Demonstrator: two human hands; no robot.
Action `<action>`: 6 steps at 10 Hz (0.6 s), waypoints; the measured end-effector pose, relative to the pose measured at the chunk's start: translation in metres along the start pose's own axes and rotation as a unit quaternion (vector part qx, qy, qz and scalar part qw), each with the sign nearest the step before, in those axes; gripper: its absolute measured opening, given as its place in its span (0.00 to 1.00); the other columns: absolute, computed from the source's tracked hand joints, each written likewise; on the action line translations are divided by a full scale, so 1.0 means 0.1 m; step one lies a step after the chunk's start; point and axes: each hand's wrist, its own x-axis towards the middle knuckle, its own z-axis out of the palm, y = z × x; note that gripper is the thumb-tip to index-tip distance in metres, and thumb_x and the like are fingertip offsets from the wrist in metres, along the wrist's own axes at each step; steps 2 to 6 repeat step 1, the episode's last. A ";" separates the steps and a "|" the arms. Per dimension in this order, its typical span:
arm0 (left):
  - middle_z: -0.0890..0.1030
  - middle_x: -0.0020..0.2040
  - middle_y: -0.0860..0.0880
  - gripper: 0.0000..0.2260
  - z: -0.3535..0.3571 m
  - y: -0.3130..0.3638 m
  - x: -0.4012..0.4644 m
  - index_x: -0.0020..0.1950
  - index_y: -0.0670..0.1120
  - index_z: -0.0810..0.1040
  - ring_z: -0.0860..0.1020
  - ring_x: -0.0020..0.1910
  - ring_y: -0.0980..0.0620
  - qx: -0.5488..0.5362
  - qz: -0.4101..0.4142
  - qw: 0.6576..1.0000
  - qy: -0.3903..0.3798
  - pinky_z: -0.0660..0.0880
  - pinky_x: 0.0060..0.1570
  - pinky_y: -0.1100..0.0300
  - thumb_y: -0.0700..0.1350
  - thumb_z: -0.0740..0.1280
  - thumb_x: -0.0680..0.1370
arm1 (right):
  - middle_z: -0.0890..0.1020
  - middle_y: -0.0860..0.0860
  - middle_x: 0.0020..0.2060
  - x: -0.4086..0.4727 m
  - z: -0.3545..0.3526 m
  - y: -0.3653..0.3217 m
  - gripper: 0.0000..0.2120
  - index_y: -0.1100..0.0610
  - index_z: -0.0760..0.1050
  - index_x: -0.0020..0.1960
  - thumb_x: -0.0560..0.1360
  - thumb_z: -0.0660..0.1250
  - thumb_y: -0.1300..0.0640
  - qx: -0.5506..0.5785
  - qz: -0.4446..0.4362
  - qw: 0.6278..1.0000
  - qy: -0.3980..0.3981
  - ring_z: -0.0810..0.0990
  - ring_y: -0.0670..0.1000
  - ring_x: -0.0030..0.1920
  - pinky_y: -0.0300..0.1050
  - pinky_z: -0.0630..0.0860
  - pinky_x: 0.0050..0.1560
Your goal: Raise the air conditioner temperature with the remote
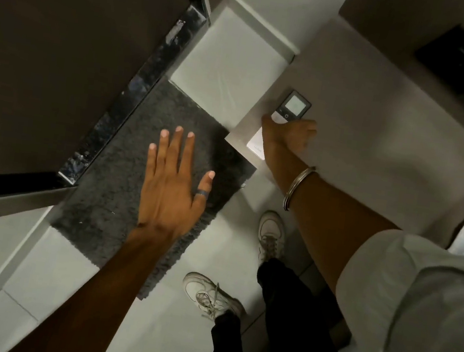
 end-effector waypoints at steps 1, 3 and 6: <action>0.48 0.86 0.41 0.34 -0.21 0.01 -0.12 0.85 0.44 0.48 0.42 0.85 0.43 -0.004 -0.008 1.000 0.028 0.44 0.84 0.43 0.61 0.50 0.84 | 0.73 0.58 0.71 -0.23 -0.10 -0.01 0.47 0.60 0.62 0.77 0.69 0.73 0.33 -0.038 -0.029 0.998 0.047 0.76 0.57 0.68 0.51 0.76 0.66; 0.48 0.86 0.41 0.34 -0.21 0.01 -0.12 0.85 0.44 0.48 0.42 0.85 0.43 -0.004 -0.008 1.000 0.028 0.44 0.84 0.43 0.61 0.50 0.84 | 0.73 0.58 0.71 -0.23 -0.10 -0.01 0.47 0.60 0.62 0.77 0.69 0.73 0.33 -0.038 -0.029 0.998 0.047 0.76 0.57 0.68 0.51 0.76 0.66; 0.48 0.86 0.41 0.34 -0.21 0.01 -0.12 0.85 0.44 0.48 0.42 0.85 0.43 -0.004 -0.008 1.000 0.028 0.44 0.84 0.43 0.61 0.50 0.84 | 0.73 0.58 0.71 -0.23 -0.10 -0.01 0.47 0.60 0.62 0.77 0.69 0.73 0.33 -0.038 -0.029 0.998 0.047 0.76 0.57 0.68 0.51 0.76 0.66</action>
